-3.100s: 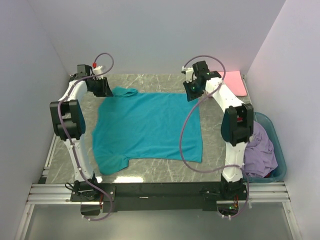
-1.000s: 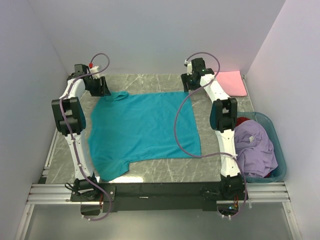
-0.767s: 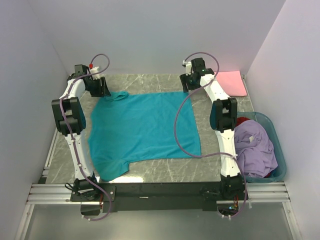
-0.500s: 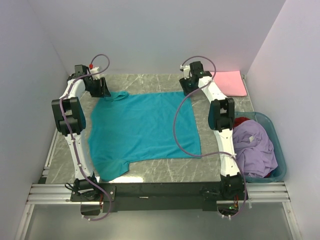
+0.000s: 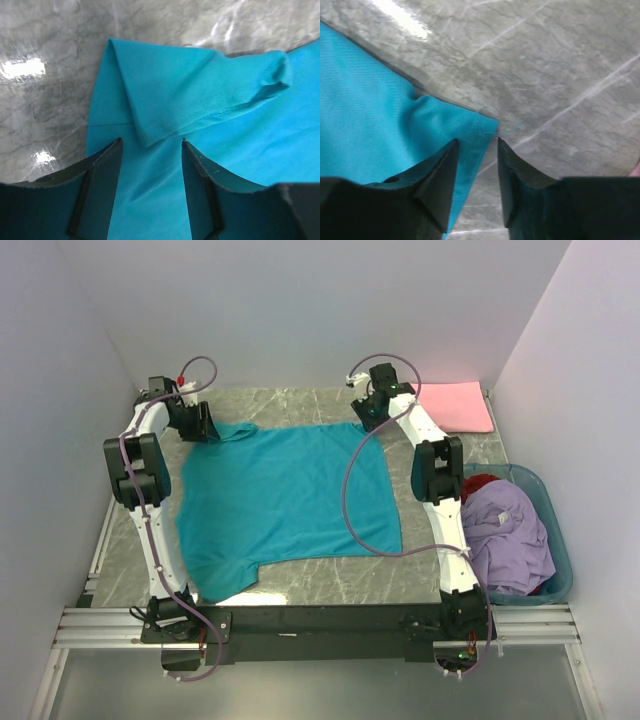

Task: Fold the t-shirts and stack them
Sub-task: Fold the tshirt

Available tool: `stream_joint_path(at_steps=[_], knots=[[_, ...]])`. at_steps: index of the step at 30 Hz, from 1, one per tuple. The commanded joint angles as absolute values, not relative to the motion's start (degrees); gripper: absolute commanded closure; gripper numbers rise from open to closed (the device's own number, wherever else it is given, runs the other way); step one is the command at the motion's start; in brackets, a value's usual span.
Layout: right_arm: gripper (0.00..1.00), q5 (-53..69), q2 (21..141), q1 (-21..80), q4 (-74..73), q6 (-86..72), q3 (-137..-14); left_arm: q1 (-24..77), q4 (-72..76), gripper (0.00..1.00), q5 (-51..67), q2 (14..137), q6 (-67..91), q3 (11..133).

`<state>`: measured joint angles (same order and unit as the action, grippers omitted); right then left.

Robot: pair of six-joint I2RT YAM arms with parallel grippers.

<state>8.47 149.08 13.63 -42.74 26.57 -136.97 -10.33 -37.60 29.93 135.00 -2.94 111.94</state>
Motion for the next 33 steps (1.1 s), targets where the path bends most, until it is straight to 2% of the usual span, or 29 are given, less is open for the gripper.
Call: stream_joint_path(at_steps=[1, 2, 4, 5, 6, 13, 17, 22, 29, 33], knots=[[0.57, 8.88, 150.99, 14.33, -45.61, 29.0, -138.95, -10.55, -38.23, 0.44, 31.55, 135.97, -3.08, 115.05], [0.61, 8.96, 151.08, 14.5, -45.79, 29.18, -139.39, -10.63, -38.15, 0.44, 31.55, 135.88, -3.16, 115.05], [0.83, 9.14, 151.0, 14.5, -46.23, 29.7, -139.39, -10.55, -38.06, 0.44, 31.38, 135.7, -3.43, 114.96], [0.98, 8.53, 150.91, 14.68, -46.06, 29.45, -138.87, -10.55, -37.97, 0.44, 30.94, 135.62, -3.43, 115.13], [1.0, 8.44, 150.65, 14.59, -45.71, 29.36, -138.52, -10.55, -38.06, 0.44, 30.85, 135.62, -3.51, 115.22], [1.0, 8.26, 144.86, 14.5, -40.96, 28.39, -130.01, -10.72, -38.23, 0.46, 31.38, 136.32, -3.96, 117.33], [1.0, 9.49, 140.63, 14.59, -38.41, 27.6, -126.66, -10.72, -37.18, 0.52, 31.29, 137.1, -3.52, 119.18], [1.0, 11.07, 139.48, 14.59, -39.55, 26.63, -128.4, -10.2, -36.66, 0.6, 29.45, 139.13, -4.13, 122.08], [1.0, 11.25, 139.39, 14.59, -39.55, 26.37, -128.76, -10.02, -37.78, 0.58, 29.26, 141.32, -3.25, 124.36], [1.0, 11.6, 139.31, 14.5, -39.2, 26.02, -128.67, -9.14, -36.92, 0.59, 29.01, 139.05, -3.95, 120.77]])
